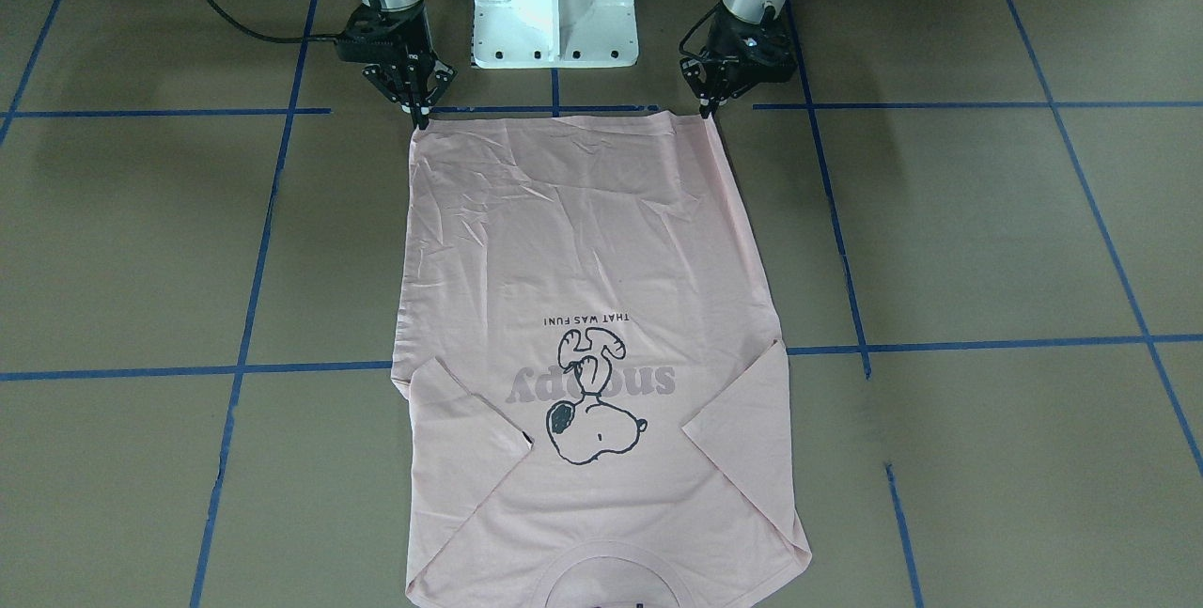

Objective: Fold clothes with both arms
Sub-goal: 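Grasp the hem corners with both grippers, then lift the hem with both grippers and fold it toward the collar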

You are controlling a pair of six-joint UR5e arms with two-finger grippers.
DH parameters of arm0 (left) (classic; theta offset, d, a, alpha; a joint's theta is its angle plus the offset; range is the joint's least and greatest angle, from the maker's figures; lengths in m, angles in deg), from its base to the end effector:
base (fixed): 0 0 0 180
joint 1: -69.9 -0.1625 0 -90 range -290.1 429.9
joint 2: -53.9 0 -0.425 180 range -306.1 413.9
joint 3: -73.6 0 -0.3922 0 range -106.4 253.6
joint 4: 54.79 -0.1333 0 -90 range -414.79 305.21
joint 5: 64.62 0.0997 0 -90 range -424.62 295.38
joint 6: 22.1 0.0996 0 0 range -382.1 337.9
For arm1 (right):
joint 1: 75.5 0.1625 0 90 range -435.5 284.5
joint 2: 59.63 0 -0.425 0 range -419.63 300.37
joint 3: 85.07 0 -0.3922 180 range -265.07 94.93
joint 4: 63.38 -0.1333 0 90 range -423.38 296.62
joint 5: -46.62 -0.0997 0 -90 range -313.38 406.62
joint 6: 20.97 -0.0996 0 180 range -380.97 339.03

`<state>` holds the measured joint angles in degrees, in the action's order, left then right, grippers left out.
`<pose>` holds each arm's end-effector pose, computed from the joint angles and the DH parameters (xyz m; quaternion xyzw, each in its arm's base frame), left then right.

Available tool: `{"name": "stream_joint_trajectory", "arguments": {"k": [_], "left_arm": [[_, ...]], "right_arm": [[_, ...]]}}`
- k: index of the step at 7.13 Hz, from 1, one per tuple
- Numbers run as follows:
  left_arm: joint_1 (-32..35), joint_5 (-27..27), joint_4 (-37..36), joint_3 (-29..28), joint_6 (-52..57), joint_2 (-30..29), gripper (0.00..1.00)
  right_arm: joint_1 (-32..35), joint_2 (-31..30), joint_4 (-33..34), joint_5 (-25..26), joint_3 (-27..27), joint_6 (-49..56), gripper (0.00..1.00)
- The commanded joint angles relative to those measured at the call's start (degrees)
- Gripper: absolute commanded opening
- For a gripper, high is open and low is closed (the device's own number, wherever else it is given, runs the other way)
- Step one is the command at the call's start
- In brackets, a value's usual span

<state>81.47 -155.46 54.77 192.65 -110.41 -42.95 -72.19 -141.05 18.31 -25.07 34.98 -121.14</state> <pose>0.4702 -0.2308 0.3288 0.0473 0.4629 -0.0728 0.8821 -0.4966 -0.1936 0.3296 0.1222 -0.4012 0.1692 0.8919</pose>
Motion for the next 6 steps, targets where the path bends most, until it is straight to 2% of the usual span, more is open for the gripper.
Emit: {"name": "stream_joint_trajectory", "arguments": {"k": [1, 2, 3, 4, 5, 6], "left_arm": [[1.09, -4.58, -5.46, 8.6, 3.22, 0.09, 0.0], [1.53, -6.7, -15.6, 16.13, 3.67, -1.39, 0.0], [3.36, -10.2, -27.88, 23.78, 5.5, -8.28, 0.0], [7.47, -13.37, -39.57, 27.33, 5.95, -17.14, 0.0], [10.99, -15.23, -42.82, 27.63, 6.22, -20.62, 0.0], [11.11, -15.25, -42.86, 26.24, 10.05, -20.22, 0.0]], "right_arm": [[1.52, -2.17, 9.11, -2.56, 12.59, 4.94, 0.0], [2.48, -1.21, 19.55, -6.06, 21.89, 5.94, 0.0], [3.71, 0.71, 28.96, -9.23, 29.82, 6.04, 0.0], [6.25, 4.82, 37.41, -13.09, 34.33, 6.04, 0.0], [8.1, 10.17, 43.06, -16.17, 34.38, 6.3, 0.0], [8.2, 12.05, 44.42, -15.94, 32.73, 8.65, 0.0]]}}
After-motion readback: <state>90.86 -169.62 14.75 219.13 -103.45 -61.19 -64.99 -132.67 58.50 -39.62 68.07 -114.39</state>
